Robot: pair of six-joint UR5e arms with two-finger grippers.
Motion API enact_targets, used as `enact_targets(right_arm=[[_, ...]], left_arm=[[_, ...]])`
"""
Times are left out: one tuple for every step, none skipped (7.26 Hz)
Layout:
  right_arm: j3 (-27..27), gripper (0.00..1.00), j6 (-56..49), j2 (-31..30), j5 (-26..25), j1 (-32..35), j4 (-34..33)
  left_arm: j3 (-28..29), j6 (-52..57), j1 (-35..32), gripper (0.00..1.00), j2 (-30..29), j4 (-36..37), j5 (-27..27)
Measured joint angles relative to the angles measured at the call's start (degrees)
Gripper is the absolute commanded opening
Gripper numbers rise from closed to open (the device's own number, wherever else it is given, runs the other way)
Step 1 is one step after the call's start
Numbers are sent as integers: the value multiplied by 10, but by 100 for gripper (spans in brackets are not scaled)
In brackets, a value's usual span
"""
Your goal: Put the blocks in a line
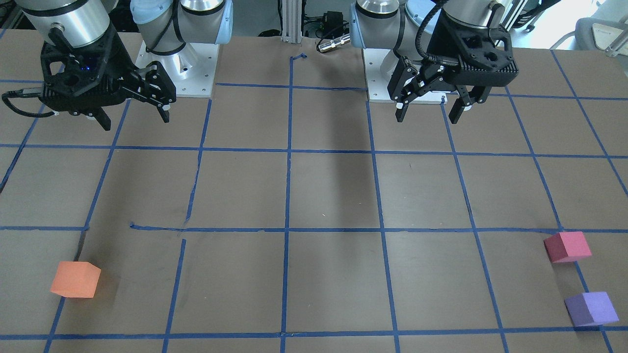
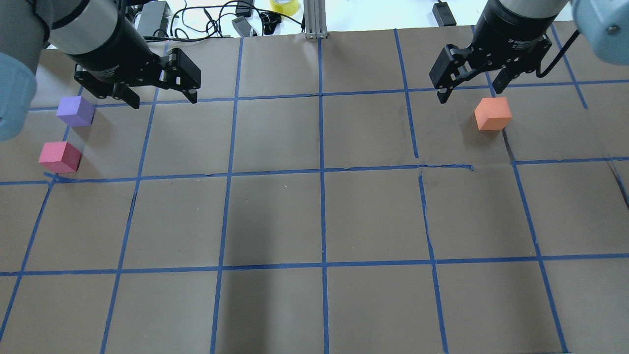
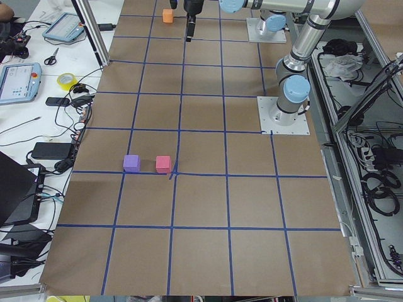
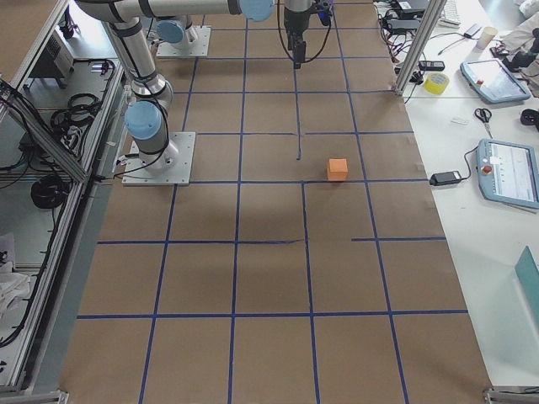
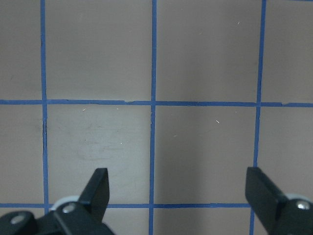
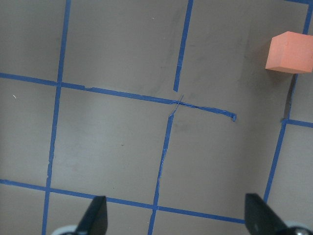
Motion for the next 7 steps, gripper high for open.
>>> enact_targets(right_arm=[[0, 100, 3, 0, 0, -4, -1], [-1, 100, 5, -1, -1, -8, -2], [-1, 100, 6, -1, 1, -12, -2], [-2, 100, 6, 0, 3, -17, -5], [-4, 100, 5, 0, 3, -24, -9], [-3, 100, 4, 0, 3, -31, -12], [-2, 100, 3, 1, 0, -35, -12]], left_arm=[[0, 0, 0, 100, 0, 0, 0], [0, 0, 0, 100, 0, -1, 0], [0, 0, -1, 100, 0, -1, 0], [0, 0, 0, 100, 0, 0, 0], [0, 0, 0, 100, 0, 0, 0], [0, 0, 1, 100, 0, 0, 0], [0, 0, 1, 100, 0, 0, 0]])
